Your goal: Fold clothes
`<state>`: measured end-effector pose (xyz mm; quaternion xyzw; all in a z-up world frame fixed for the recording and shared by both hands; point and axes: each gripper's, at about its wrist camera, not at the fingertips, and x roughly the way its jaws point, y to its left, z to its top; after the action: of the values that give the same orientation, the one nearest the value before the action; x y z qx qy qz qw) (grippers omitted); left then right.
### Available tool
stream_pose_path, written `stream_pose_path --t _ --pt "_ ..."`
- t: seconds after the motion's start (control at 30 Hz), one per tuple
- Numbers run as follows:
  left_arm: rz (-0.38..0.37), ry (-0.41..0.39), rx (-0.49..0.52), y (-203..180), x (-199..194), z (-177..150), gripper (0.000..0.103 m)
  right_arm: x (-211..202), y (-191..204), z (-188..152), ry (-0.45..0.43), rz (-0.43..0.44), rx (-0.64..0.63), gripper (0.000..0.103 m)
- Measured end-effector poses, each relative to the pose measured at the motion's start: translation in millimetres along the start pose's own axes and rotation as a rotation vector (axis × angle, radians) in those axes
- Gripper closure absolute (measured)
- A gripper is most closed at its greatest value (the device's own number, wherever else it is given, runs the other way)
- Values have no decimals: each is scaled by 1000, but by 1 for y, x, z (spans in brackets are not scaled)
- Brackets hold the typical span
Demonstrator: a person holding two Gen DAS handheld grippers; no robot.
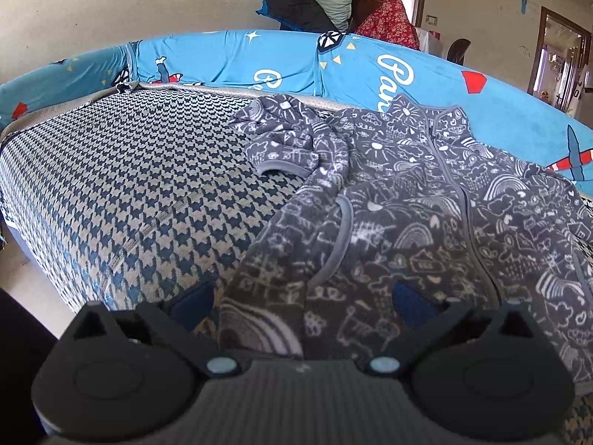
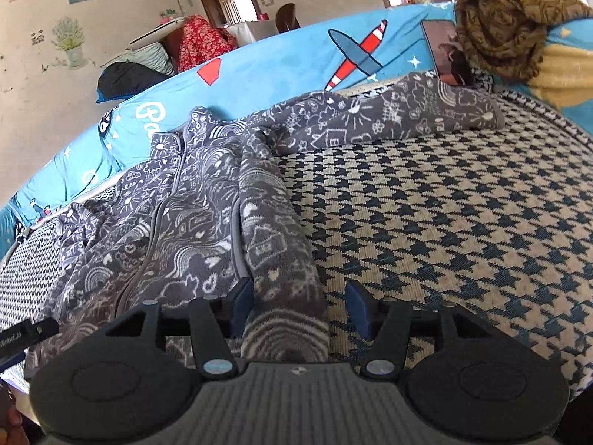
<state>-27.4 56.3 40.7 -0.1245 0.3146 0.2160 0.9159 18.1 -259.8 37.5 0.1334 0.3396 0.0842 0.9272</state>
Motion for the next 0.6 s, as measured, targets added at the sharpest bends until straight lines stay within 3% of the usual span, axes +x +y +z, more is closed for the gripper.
stream_pose_path --t 0.07,0.13,0.2,0.3,0.47,0.6 --pt "4 11 -9 1 2 -1 0 4 2 -2 -14 1 4 49" --pt "7 22 -17 3 4 -2 0 5 7 -4 -18 7 -31 61" --pt "11 33 -26 4 6 -3 0 7 12 -7 -18 16 -63 80" --pt "16 50 -39 6 8 -4 0 6 23 -10 -38 -9 -132 89" --pt "27 75 -58 9 13 -6 0 -8 36 -15 -133 -111 -244 97" --pt "44 80 -61 10 13 -4 0 0 32 -16 -91 -169 -254 100"
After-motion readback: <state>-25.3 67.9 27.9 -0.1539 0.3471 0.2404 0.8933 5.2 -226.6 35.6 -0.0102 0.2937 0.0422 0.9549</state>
